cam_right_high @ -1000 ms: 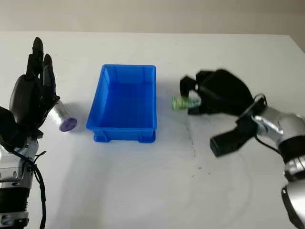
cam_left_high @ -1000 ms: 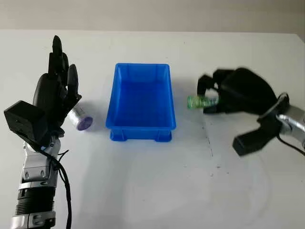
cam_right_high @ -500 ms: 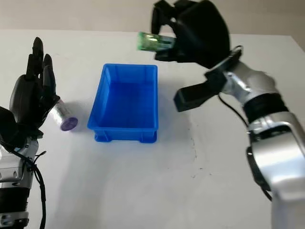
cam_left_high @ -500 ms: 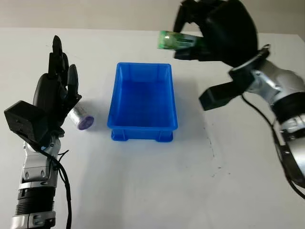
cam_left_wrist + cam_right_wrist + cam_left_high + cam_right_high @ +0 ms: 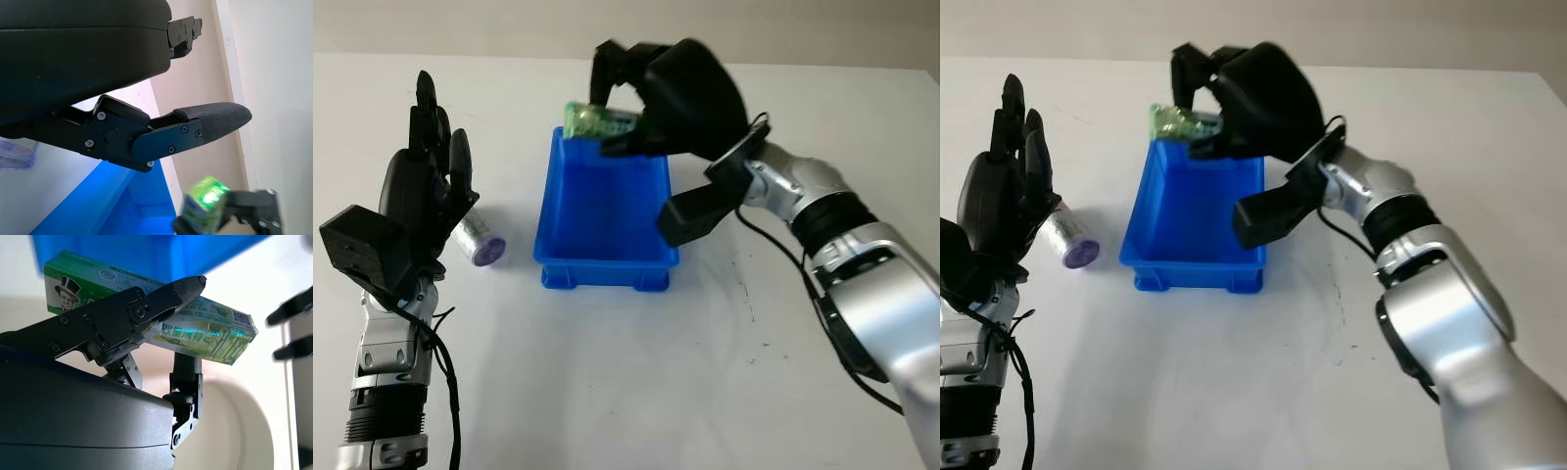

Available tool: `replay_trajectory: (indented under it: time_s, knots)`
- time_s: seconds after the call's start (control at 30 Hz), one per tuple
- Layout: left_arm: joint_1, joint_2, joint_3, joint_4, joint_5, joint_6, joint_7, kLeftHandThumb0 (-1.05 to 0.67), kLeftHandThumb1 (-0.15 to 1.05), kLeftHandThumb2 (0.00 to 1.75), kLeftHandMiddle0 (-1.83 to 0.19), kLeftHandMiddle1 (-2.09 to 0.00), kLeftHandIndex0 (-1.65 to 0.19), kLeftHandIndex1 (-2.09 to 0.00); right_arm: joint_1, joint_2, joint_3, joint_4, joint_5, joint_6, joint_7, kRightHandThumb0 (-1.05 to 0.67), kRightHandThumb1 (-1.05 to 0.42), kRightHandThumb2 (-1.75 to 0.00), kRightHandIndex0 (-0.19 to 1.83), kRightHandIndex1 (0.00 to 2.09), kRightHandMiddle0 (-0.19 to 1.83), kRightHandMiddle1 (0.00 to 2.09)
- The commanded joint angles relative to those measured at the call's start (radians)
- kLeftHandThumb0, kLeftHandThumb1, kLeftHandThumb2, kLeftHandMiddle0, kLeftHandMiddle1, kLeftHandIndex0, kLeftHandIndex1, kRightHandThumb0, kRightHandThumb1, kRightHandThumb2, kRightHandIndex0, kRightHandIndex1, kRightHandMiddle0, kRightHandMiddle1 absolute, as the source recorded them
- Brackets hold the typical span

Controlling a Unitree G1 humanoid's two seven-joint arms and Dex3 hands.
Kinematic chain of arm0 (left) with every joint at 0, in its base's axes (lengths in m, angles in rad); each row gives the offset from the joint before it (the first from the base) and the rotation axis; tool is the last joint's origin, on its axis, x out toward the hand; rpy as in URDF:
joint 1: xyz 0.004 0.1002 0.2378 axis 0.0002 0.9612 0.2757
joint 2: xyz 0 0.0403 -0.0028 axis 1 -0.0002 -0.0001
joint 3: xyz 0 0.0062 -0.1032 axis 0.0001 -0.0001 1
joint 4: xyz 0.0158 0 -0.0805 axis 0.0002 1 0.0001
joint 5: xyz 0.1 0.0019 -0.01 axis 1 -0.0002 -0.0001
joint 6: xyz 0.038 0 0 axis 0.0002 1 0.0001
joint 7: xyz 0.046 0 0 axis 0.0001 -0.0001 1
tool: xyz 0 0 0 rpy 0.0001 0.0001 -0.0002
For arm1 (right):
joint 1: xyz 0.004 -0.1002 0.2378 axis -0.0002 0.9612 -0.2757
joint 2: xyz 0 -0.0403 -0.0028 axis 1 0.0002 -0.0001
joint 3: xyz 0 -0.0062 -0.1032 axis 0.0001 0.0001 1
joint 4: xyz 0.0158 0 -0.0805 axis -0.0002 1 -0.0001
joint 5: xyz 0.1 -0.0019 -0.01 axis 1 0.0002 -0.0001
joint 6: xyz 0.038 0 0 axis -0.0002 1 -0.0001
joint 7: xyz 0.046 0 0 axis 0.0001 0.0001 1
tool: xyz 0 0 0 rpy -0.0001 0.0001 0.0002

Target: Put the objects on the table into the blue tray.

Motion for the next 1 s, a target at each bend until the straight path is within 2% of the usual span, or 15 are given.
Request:
replay_trajectory:
  time_s: [0.0, 0.23, 0.3, 0.4, 0.67, 0.7, 0.77, 0.8, 0.83, 0.9, 0.97]
  knots:
    - [0.01, -0.005, -0.002, -0.019, 0.005, 0.002, 0.008, -0.83, 1.05, 0.69, 0.19, 0.0, 0.19, 0.0, -0.005, 0.009, -0.003, 0.001, 0.028, -0.013, 0.036, -0.43, -1.05, -0.12, 1.03, 2.09, 0.81, 2.09]
    - [0.006, -0.009, -0.005, -0.01, 0.011, -0.001, 0.018, -0.84, 1.05, 0.69, 0.19, 0.0, 0.19, 0.0, 0.009, 0.02, 0.004, -0.014, 0.071, 0.001, 0.191, -0.45, -1.05, -0.14, 0.98, 2.09, 0.8, 2.09]
    - [0.005, -0.01, -0.004, -0.009, 0.008, 0.001, 0.018, -0.84, 1.05, 0.69, 0.19, 0.0, 0.19, 0.0, 0.003, 0.017, 0.007, -0.016, 0.085, 0.022, 0.299, -0.46, -1.05, -0.16, 0.92, 2.09, 0.71, 2.09]
    - [0.004, -0.008, -0.003, -0.009, 0.004, 0.002, 0.015, -0.84, 1.05, 0.68, 0.19, 0.0, 0.19, 0.0, -0.001, 0.01, 0.001, -0.031, 0.111, 0.05, 0.44, -0.5, -1.05, -0.11, 0.76, 2.09, 0.52, 2.09]
    - [0.003, 0.001, -0.002, 0.0, 0.005, -0.01, 0.006, -0.84, 1.05, 0.7, 0.19, 0.0, 0.19, 0.0, -0.003, -0.037, 0.03, -0.096, 0.046, 0.115, 0.447, -0.56, -1.03, -0.06, 0.69, 2.09, 0.5, 2.09]
    - [0.001, 0.0, -0.002, 0.003, 0.004, -0.013, 0.004, -0.84, 1.05, 0.7, 0.19, 0.0, 0.19, 0.0, -0.007, -0.046, 0.036, -0.104, 0.036, 0.124, 0.453, -0.64, -1.04, -0.1, 0.44, 2.06, 0.31, 2.05]
    - [-0.002, 0.0, -0.001, 0.007, 0.003, -0.014, 0.002, -0.83, 1.05, 0.7, 0.19, 0.0, 0.19, 0.0, -0.01, -0.058, 0.04, -0.117, 0.027, 0.133, 0.464, -0.71, -1.05, -0.14, 0.25, 1.92, 0.19, 1.88]
    - [-0.003, -0.001, -0.001, 0.008, 0.002, -0.013, 0.0, -0.83, 1.05, 0.7, 0.19, 0.0, 0.19, 0.0, -0.011, -0.063, 0.038, -0.123, 0.033, 0.132, 0.483, -0.75, -1.05, -0.17, 0.21, 1.71, 0.16, 1.68]
    - [-0.004, 0.0, -0.002, 0.01, 0.002, -0.013, -0.002, -0.84, 1.05, 0.7, 0.19, 0.0, 0.19, 0.0, -0.011, -0.069, 0.027, -0.132, 0.053, 0.126, 0.522, -0.79, -1.05, -0.21, 0.2, 1.2, 0.14, 1.26]
    - [-0.008, 0.001, -0.003, 0.017, 0.001, -0.017, -0.008, -0.84, 1.05, 0.7, 0.19, 0.0, 0.19, 0.0, -0.01, -0.082, 0.004, -0.154, 0.097, 0.121, 0.601, -0.87, -1.05, -0.31, 0.04, 0.39, -0.01, 0.47]
    - [-0.011, 0.001, -0.003, 0.023, -0.001, -0.019, -0.013, -0.84, 1.05, 0.7, 0.19, 0.0, 0.19, 0.0, -0.004, -0.088, -0.016, -0.172, 0.137, 0.121, 0.653, -0.91, -1.05, -0.38, -0.07, 0.14, -0.11, 0.2]
